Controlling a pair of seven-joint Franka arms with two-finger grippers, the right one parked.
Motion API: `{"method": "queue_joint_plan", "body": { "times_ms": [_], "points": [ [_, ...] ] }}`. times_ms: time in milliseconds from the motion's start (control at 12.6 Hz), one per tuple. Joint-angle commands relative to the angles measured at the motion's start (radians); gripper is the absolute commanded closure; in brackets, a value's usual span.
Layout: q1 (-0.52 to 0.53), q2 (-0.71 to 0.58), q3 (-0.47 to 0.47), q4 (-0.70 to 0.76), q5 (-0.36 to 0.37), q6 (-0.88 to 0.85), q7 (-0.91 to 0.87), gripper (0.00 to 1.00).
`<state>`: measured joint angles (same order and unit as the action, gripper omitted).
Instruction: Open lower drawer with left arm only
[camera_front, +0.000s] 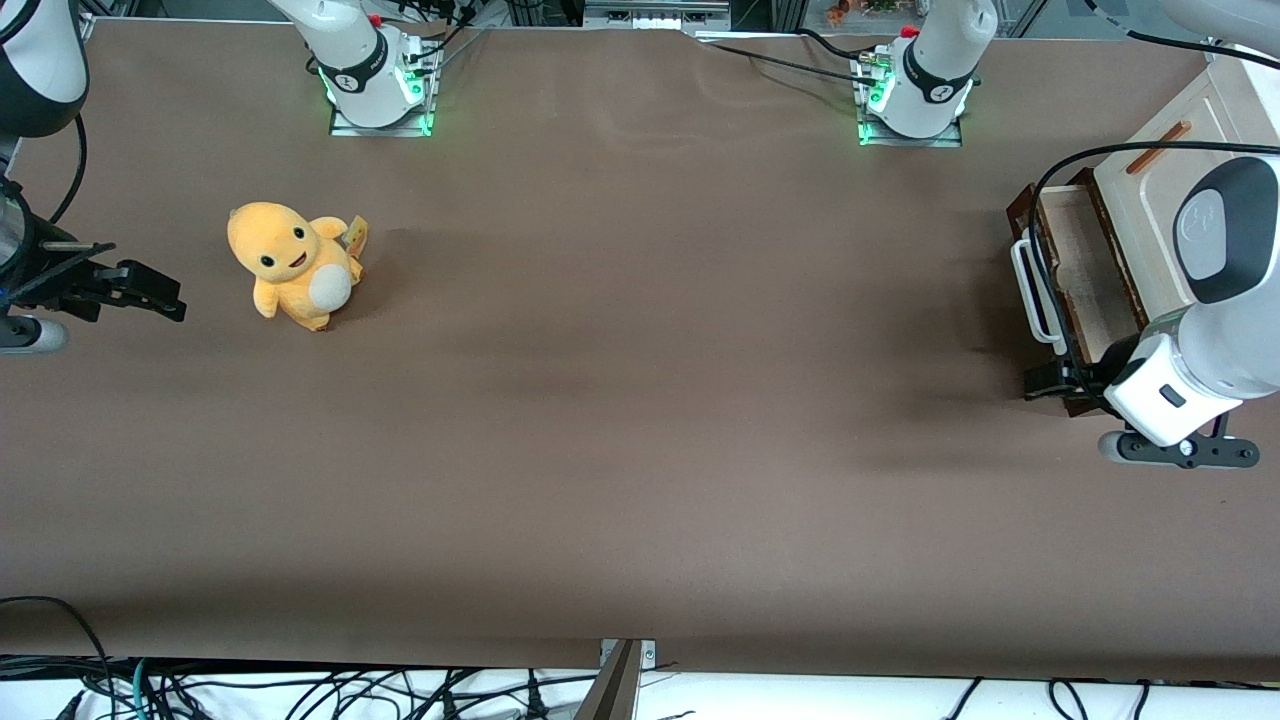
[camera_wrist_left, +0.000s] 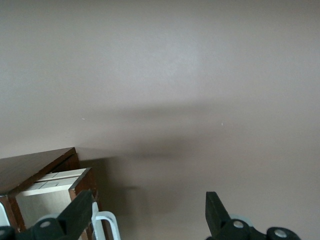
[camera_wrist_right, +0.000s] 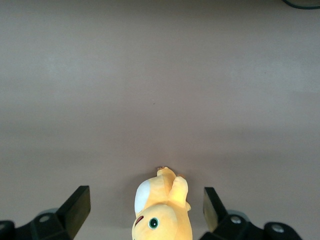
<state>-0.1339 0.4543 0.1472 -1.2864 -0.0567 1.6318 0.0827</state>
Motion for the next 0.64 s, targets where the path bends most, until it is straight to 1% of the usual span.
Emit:
{"method": "queue_joint_plan", "body": {
  "times_ms": [0,558],
  "points": [
    [0.01,-0.032,0.009,-0.024,-0.029,-0.027,0.077,0.0],
    [0.019,-0.037,0.008,-0.027,-0.025,-0.027,0.074,0.0]
  ]
}}
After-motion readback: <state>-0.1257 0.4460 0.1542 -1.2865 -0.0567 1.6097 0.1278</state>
